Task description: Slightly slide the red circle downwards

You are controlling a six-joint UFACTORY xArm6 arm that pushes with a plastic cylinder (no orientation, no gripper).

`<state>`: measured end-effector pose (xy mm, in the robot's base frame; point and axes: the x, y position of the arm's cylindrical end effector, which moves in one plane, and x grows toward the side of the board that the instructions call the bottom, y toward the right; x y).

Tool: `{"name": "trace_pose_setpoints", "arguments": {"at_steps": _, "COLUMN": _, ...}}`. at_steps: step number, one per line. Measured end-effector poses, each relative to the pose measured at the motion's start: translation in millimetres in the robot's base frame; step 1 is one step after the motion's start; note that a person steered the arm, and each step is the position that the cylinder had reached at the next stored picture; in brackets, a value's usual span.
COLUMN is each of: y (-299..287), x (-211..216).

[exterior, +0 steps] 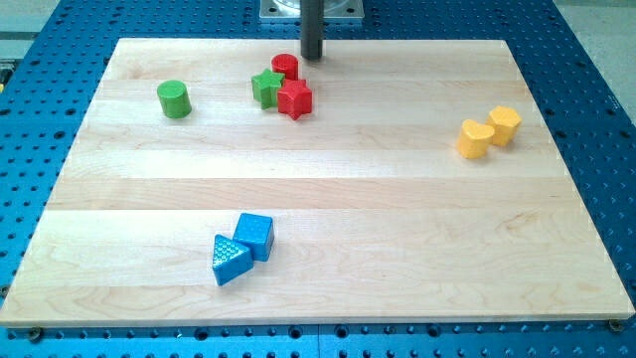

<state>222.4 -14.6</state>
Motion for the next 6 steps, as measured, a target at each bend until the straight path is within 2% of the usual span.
{"name": "trace_pose_setpoints", "arguments": {"at_steps": 1, "y": 2.7, "x": 40.7}}
{"name": "trace_pose_setpoints", "arguments": {"at_steps": 2, "y": 3.8, "x": 44.8}}
{"name": "trace_pose_setpoints", "arguments": {"at_steps": 3, "y": -4.5, "x": 12.3}}
{"name": "trace_pose_setpoints", "arguments": {"at_steps": 4, "y": -7.8, "x": 35.9}}
{"name": "trace_pose_setpoints", "arguments": {"at_steps": 6, "y": 1.0, "x": 46.0}}
